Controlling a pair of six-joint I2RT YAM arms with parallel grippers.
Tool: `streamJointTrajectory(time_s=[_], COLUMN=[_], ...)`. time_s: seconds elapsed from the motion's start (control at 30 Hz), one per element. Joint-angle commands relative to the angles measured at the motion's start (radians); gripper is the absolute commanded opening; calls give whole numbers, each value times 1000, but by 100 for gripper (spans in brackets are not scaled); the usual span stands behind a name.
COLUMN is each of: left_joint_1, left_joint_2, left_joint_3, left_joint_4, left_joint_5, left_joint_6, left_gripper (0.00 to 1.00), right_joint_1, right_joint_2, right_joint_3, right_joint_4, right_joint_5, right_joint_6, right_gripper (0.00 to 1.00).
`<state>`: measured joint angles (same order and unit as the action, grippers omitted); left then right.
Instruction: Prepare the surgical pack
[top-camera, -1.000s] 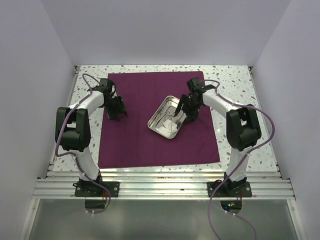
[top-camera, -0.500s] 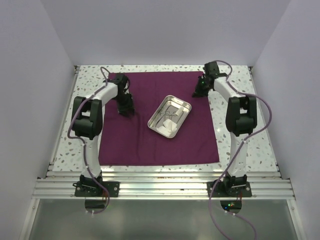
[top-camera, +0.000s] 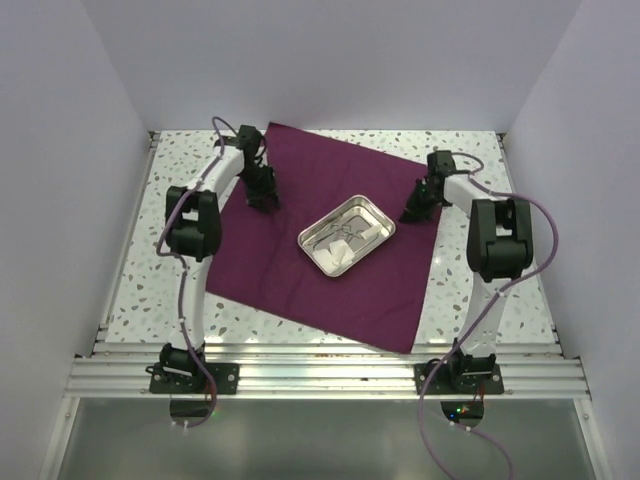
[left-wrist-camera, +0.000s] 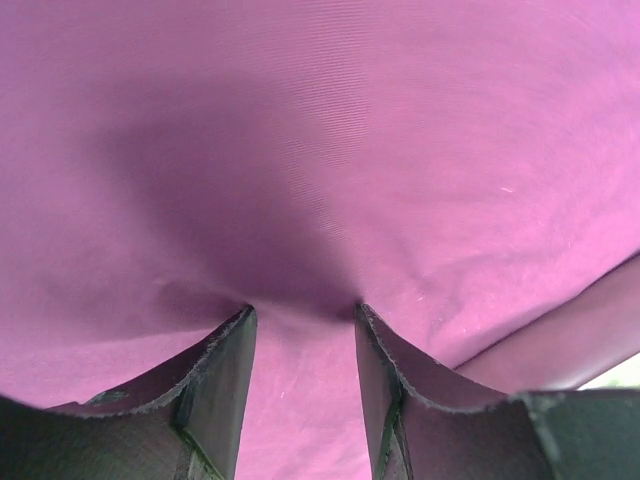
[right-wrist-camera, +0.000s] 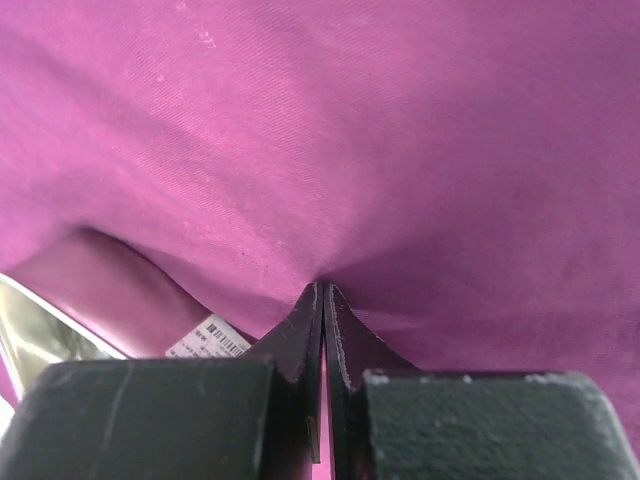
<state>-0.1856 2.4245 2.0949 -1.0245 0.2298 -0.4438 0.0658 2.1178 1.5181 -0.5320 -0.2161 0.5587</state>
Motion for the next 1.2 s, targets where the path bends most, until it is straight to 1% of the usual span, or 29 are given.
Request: streamJointTrajectory(time_s=[0.0,0.07,0.1,0.2,0.23,0.27,0.33,0.37,0.4,0.43,0.47,0.5,0.53,0.57,0.6,0.63,0.73,0.77,0.8,0.83,0.93,1.0,1.07,1.17], left_joint_1=[15,35,43,80,89,104,120,130,133,133,135,133,133,133,133,133,129,118,114,109,107,104,104,104], left_joint_2=[153,159,159,142,130,92,38,-31,-71,-117,-210,-253,-293,-367,-399,-451,-516,-565,-590,-638,-688,-696,-702,-716], left_joint_3=[54,69,73,77,74,65,51,37,27,10,-36,-61,-88,-151,-186,-266,-401,-505,-557,-652,-748,-762,-768,-765], left_joint_4=[90,101,104,104,107,112,115,113,113,118,136,141,138,136,130,123,112,128,141,171,181,170,158,155], left_joint_5=[-17,-14,-17,-26,-32,-41,-55,-52,-56,-60,-64,-87,-105,-131,-177,-185,-144,-142,-152,-153,-161,-187,-199,-195], left_joint_6=[51,45,45,56,60,63,65,59,47,42,36,28,11,4,-13,-13,-21,-24,-29,-38,-52,-55,-47,-41], left_gripper=[49,50,50,52,55,56,59,63,65,67,71,72,73,73,73,72,71,70,71,71,71,71,70,71], right_joint_1=[-34,-34,-29,-20,-18,-18,-18,-18,-18,-18,-17,-14,-8,-6,8,15,81,119,138,150,180,192,196,197], right_joint_2=[-91,-125,-155,-189,-196,-197,-206,-226,-242,-257,-287,-297,-300,-288,-282,-272,-249,-239,-213,-200,-160,-147,-133,-119], right_joint_3=[-218,-291,-356,-432,-432,-418,-336,-302,-229,-195,-167,-124,-105,-86,-66,-64,-39,-26,3,13,25,30,30,24], right_joint_4=[-146,-135,-111,-71,-66,-72,-138,-161,-210,-230,-246,-262,-273,-287,-293,-290,-287,-299,-322,-325,-319,-307,-304,-290], right_joint_5=[110,77,19,-49,-96,-103,-91,-72,-54,-42,-29,-35,-45,-54,-124,-162,-183,-165,-145,-131,-129,-121,-88,-78], right_joint_6=[27,49,56,61,52,25,-12,-54,-74,-94,-130,-147,-164,-184,-193,-198,-218,-244,-250,-256,-244,-229,-206,-178], right_gripper=[0,0,0,0,0,0,0,0,3,7,11,26,33,41,53,57,69,70,70,70,68,63,59,56])
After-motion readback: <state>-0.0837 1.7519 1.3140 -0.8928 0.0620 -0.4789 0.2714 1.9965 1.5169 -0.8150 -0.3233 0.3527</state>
